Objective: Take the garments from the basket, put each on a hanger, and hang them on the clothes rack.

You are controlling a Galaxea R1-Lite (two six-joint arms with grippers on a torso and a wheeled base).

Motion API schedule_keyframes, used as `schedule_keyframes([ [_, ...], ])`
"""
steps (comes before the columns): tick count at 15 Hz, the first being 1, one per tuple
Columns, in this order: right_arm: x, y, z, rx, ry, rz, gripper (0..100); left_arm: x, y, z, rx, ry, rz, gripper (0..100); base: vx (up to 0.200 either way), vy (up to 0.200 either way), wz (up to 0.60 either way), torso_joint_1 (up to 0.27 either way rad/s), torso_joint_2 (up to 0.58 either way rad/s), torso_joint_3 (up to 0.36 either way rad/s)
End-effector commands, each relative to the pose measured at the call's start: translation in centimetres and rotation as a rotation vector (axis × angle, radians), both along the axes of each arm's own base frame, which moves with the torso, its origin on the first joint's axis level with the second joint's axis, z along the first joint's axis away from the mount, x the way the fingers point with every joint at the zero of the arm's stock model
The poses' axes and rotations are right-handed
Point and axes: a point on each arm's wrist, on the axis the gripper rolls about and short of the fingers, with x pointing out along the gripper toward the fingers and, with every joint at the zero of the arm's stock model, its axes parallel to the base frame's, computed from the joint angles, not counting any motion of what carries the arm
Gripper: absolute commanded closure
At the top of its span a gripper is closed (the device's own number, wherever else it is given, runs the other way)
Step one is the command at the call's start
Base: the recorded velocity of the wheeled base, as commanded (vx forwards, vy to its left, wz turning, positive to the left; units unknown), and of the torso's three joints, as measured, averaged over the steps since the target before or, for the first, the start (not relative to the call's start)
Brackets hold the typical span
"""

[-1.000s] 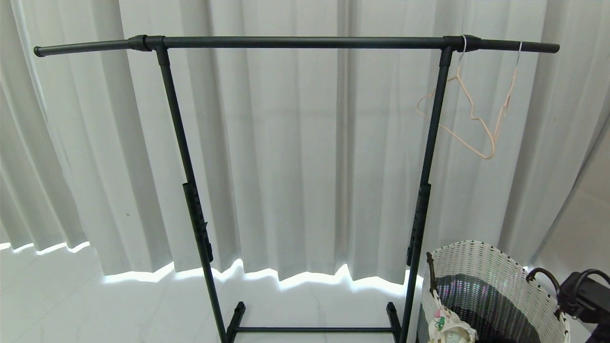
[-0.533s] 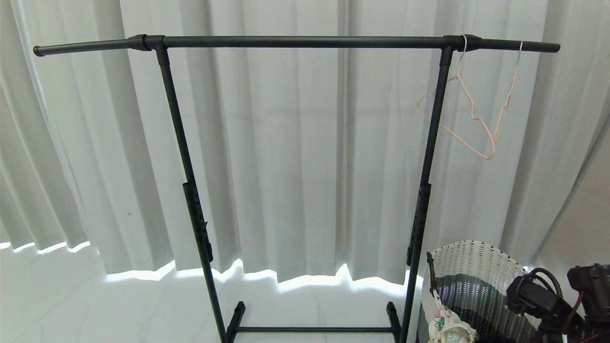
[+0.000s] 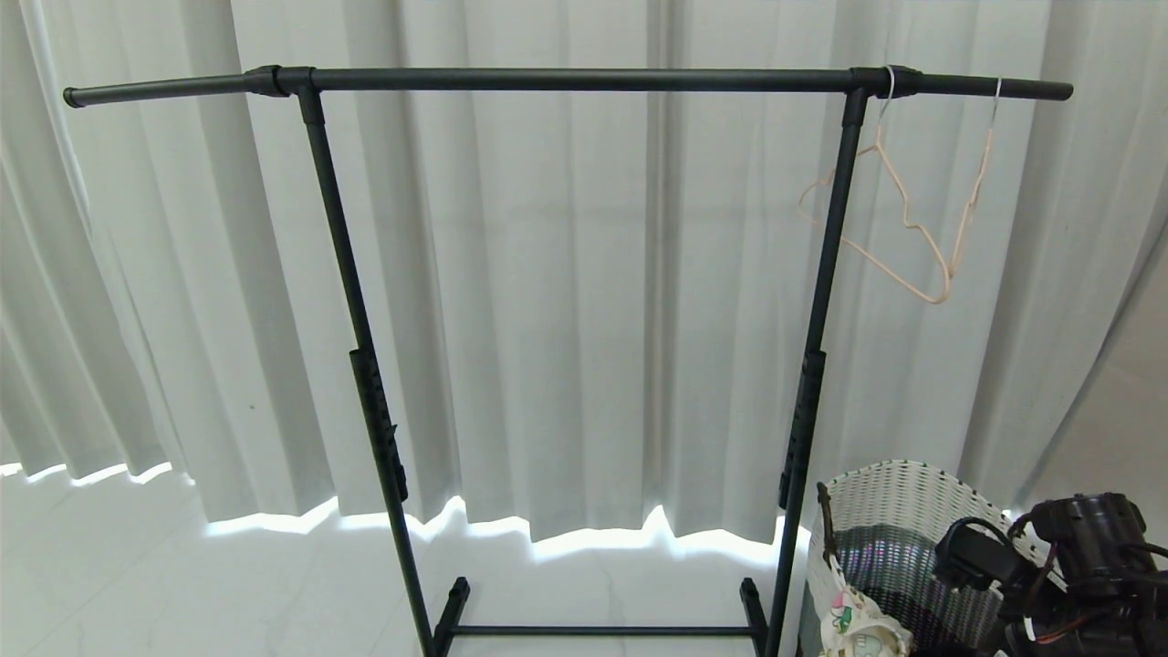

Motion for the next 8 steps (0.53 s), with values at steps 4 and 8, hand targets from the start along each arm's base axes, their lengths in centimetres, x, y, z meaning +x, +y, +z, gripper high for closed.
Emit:
schedule_keyframes([
  [4,1.1,0.0,-1.7,-0.058,0.02,-0.026,0,0.0,0.0,0.0,0.0,0.0,0.0,0,0.0,0.0,0.0,0.0,0.0,0.0],
  [8,1.2,-0.2,-2.4,-0.117,0.04,-0.071,0,0.0,0.0,0.0,-0.001,0.0,0.0,0,0.0,0.0,0.0,0.0,0.0,0.0],
])
